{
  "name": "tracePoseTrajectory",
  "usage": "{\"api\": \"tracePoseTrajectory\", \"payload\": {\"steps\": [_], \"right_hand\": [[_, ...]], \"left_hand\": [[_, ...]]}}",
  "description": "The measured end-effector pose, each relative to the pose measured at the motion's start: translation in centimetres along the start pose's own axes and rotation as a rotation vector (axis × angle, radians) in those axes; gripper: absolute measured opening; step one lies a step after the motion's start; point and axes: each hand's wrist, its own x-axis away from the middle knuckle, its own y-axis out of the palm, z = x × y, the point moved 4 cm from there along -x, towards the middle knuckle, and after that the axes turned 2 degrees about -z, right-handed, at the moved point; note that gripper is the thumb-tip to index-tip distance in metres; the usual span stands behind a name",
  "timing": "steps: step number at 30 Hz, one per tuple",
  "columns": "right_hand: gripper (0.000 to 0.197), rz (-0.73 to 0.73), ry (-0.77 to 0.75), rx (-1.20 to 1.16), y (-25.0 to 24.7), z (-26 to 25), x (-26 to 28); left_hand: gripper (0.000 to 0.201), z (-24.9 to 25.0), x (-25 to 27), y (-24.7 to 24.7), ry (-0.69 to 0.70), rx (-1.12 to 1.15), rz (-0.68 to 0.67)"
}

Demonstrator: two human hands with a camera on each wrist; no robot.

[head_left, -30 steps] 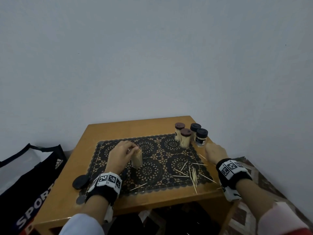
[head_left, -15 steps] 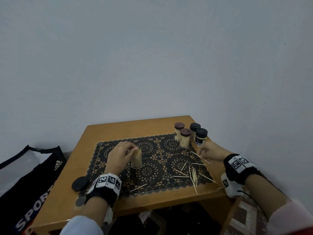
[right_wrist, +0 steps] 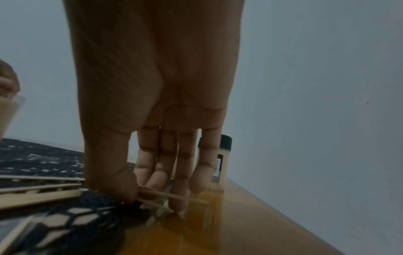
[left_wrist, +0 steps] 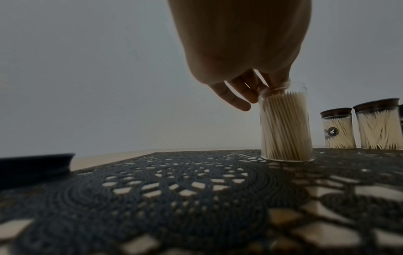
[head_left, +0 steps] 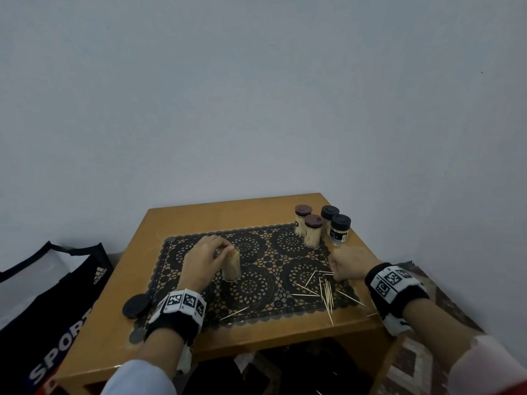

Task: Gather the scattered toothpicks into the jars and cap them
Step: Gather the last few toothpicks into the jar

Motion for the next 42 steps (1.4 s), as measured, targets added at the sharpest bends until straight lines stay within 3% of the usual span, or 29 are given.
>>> {"api": "tracePoseTrajectory", "payload": {"steps": [3, 7, 10, 14, 20, 23, 27, 31, 36, 38, 42], "right_hand": [[0.01, -0.013, -0.028, -0.13, -0.7, 0.1, -0.3], [0.012, 0.035, -0.118, -0.506, -2.5, -1.1, -0.7], [0.02, 0.102, -0.175, -0.756, -4.1, -3.3, -1.3], [0.011, 0.161, -0.276, -1.022, -6.5, -8.0, -2.8], [0.017, 0.318, -0.196, -1.505, -7.9, -14.5, -4.8], [0.018, 0.343, -0.13, -1.457, -6.9, -16.4, -5.9], [0.01, 0.313, -0.096, -1.171, -5.5, -17.5, -6.5], [0.021, 0.285, -0.188, -1.015, -6.5, -17.6, -5.5], [0.038, 0.298, -0.291, -1.003, -8.3, -14.2, -2.8], [0.044, 0.185, -0.318, -0.911, -7.6, -11.9, -2.5], [0.059, -0.185, -0.385, -0.546, -5.1, -7.5, -0.5]], "left_hand": [[0.013, 0.1, 0.0, -0.1, 0.01, -0.004, 0.012], [0.009, 0.3, 0.0, -0.3, 0.0, 0.033, 0.038], [0.011, 0.4, 0.1, -0.3, -0.019, 0.074, 0.059], [0.015, 0.4, 0.2, -0.3, -0.012, 0.085, 0.062], [0.017, 0.5, 0.3, -0.5, -0.031, 0.105, 0.077], [0.021, 0.6, 0.3, -0.6, -0.054, 0.131, 0.072], [0.031, 0.6, 0.3, -0.6, -0.048, 0.154, 0.081], [0.037, 0.9, 0.3, -0.9, 0.01, 0.136, 0.08], [0.025, 0.6, 0.2, -0.4, 0.07, 0.064, 0.07], [0.027, 0.4, 0.2, -0.3, 0.057, 0.037, 0.068], [0.032, 0.2, 0.0, -0.2, 0.027, 0.004, 0.055]]}}
